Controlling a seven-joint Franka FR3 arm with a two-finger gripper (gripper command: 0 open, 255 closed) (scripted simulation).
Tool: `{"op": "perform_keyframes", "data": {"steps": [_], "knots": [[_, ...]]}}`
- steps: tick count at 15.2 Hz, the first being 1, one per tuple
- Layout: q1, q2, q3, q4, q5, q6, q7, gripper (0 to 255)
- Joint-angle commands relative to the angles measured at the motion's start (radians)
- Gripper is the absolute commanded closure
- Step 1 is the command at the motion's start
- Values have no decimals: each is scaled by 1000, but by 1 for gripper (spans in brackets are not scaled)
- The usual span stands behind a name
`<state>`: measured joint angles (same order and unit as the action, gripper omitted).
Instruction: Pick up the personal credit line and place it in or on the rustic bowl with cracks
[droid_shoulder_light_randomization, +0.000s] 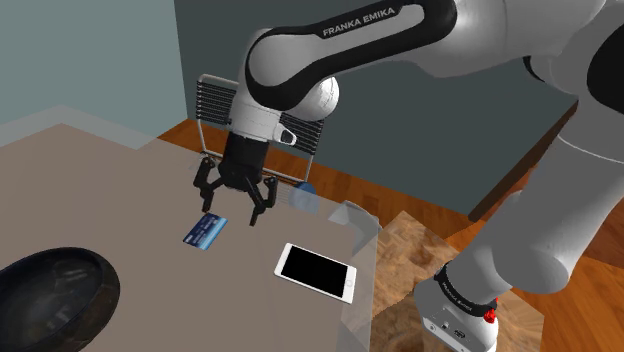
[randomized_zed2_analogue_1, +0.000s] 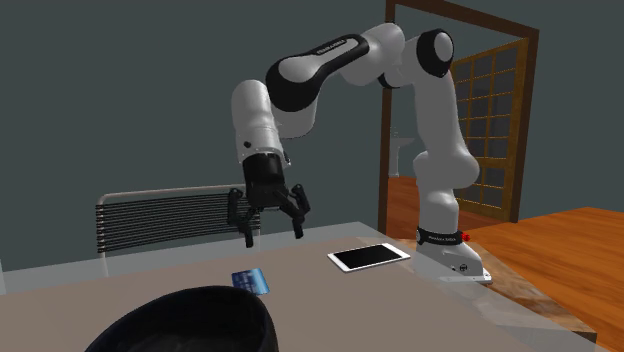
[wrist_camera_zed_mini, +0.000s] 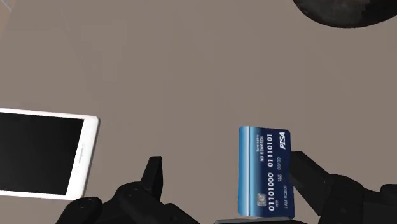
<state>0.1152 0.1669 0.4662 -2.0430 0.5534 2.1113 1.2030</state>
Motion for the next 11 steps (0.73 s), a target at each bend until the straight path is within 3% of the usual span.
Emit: {"op": "perform_keyframes", "data": {"steps": [1, 3, 11], "knots": [[16, 91, -2, 80, -11, 27, 60, 0], [33, 159, -7, 140, -15, 50, 105, 0], [69, 212, 3, 117, -12, 138, 104, 0]]}}
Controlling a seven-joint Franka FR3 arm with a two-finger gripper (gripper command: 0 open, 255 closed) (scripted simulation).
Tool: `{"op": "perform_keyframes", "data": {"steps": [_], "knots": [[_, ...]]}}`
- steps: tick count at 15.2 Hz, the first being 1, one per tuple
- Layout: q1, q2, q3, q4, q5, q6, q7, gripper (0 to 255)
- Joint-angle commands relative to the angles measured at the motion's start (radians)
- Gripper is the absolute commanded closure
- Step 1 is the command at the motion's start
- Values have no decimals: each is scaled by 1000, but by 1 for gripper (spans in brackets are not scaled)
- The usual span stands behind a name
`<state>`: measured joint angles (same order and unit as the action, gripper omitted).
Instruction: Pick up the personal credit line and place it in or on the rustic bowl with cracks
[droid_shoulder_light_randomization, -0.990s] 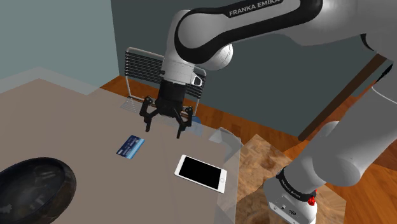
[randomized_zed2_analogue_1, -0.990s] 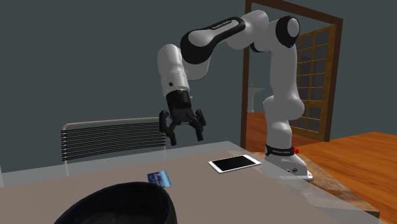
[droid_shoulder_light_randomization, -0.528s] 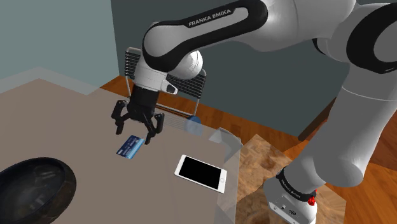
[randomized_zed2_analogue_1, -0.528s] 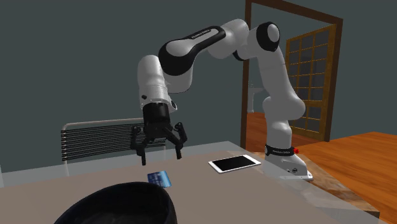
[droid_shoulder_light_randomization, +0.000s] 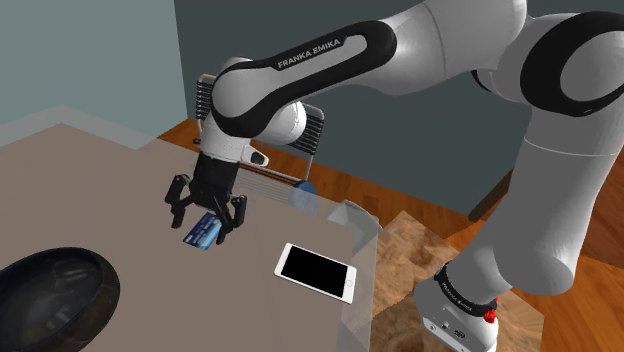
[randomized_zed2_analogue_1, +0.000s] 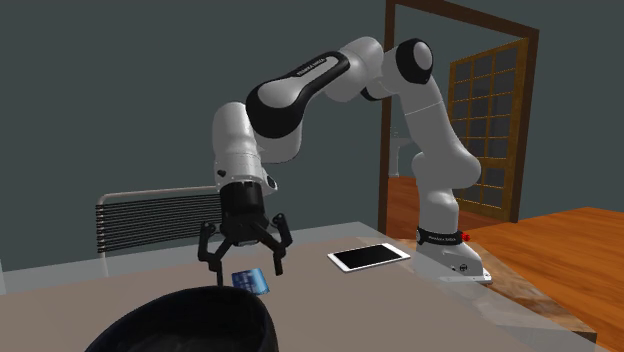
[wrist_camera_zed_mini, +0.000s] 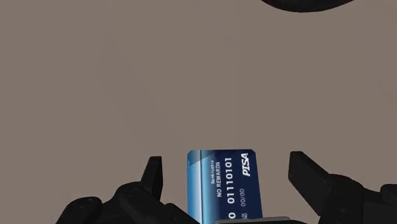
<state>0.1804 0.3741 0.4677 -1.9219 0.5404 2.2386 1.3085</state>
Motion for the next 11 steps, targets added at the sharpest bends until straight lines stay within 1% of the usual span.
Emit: {"op": "perform_keyframes", "data": {"steps": [1, 7, 8, 11], "knots": [[3, 5, 1, -4, 1, 11, -1, 0], [3, 5, 1, -4, 1, 10, -1, 0], [3, 5, 1, -4, 1, 10, -1, 255], [3, 5, 1, -4, 1, 10, -1, 255]]}}
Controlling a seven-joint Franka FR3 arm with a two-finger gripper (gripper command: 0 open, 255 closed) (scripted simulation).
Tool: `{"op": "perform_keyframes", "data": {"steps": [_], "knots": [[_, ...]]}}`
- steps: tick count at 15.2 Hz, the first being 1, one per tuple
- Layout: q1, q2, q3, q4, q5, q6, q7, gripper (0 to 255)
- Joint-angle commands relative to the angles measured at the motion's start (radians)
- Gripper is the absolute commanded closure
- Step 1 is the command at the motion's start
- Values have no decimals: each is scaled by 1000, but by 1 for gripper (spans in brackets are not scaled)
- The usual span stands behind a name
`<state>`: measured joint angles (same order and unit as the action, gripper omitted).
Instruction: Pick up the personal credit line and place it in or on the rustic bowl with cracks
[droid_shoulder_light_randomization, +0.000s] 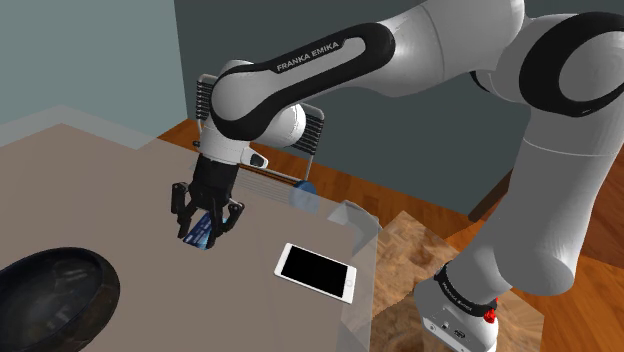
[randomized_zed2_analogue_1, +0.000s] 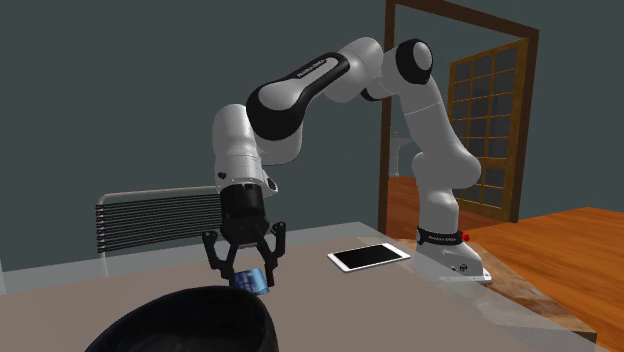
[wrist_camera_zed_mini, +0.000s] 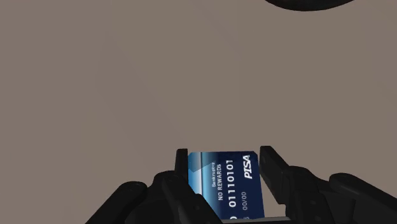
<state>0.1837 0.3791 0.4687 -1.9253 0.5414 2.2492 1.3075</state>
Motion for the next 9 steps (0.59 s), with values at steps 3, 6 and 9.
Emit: {"op": "perform_keyframes", "data": {"steps": [3, 6, 9], "knots": [[0, 0, 0, 0, 0, 0, 0, 255], [0, 0, 0, 0, 0, 0, 0, 255], [-4, -24, 1, 9, -1, -30, 15, 255]]}}
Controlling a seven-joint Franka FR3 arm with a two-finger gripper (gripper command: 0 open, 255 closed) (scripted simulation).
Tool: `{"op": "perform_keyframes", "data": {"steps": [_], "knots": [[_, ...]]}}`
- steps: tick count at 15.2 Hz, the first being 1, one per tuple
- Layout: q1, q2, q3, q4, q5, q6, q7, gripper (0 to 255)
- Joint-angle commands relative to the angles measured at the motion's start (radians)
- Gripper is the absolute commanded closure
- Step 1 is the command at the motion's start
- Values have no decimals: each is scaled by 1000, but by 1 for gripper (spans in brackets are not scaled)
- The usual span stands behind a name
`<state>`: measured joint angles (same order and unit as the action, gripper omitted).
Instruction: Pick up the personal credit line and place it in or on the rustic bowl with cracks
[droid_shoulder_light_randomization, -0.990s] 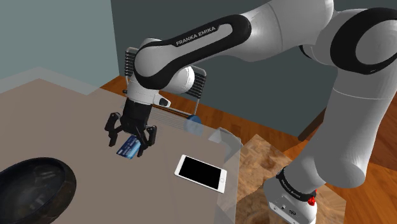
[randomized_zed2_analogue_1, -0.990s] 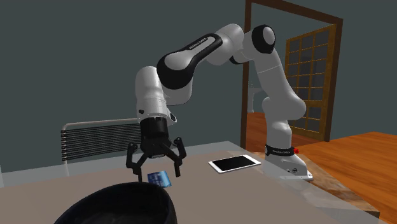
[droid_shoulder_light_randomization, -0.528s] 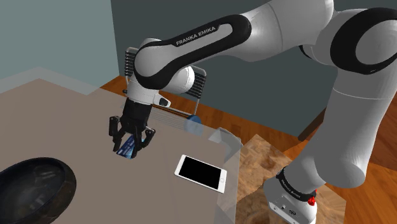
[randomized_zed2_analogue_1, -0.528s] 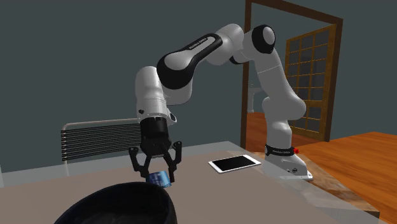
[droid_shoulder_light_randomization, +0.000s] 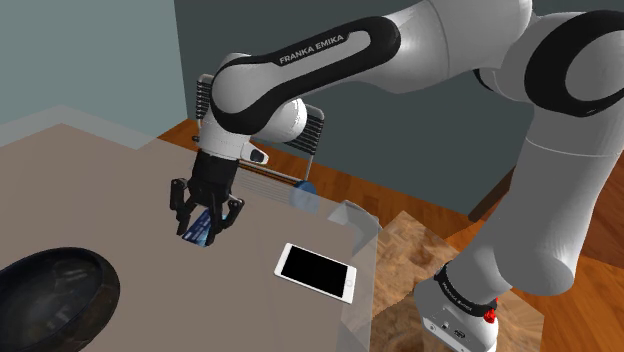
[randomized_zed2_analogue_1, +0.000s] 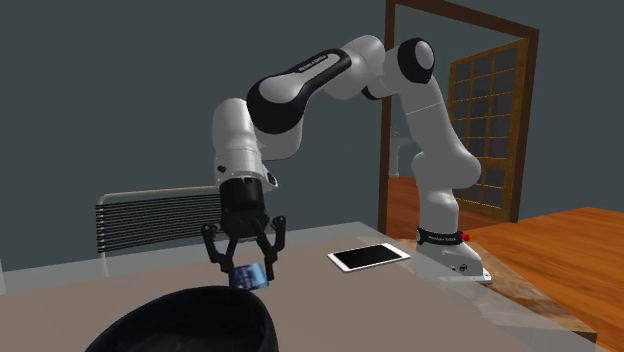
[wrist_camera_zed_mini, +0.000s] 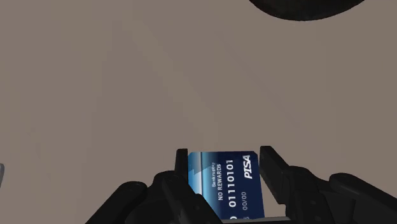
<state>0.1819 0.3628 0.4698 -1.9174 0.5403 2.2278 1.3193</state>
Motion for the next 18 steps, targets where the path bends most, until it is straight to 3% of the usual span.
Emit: {"op": "perform_keyframes", "data": {"steps": [1, 18], "knots": [[-3, -15, 1, 5, 0, -19, 8, 255], [-22, -121, 3, 98, -8, -196, 94, 255]]}}
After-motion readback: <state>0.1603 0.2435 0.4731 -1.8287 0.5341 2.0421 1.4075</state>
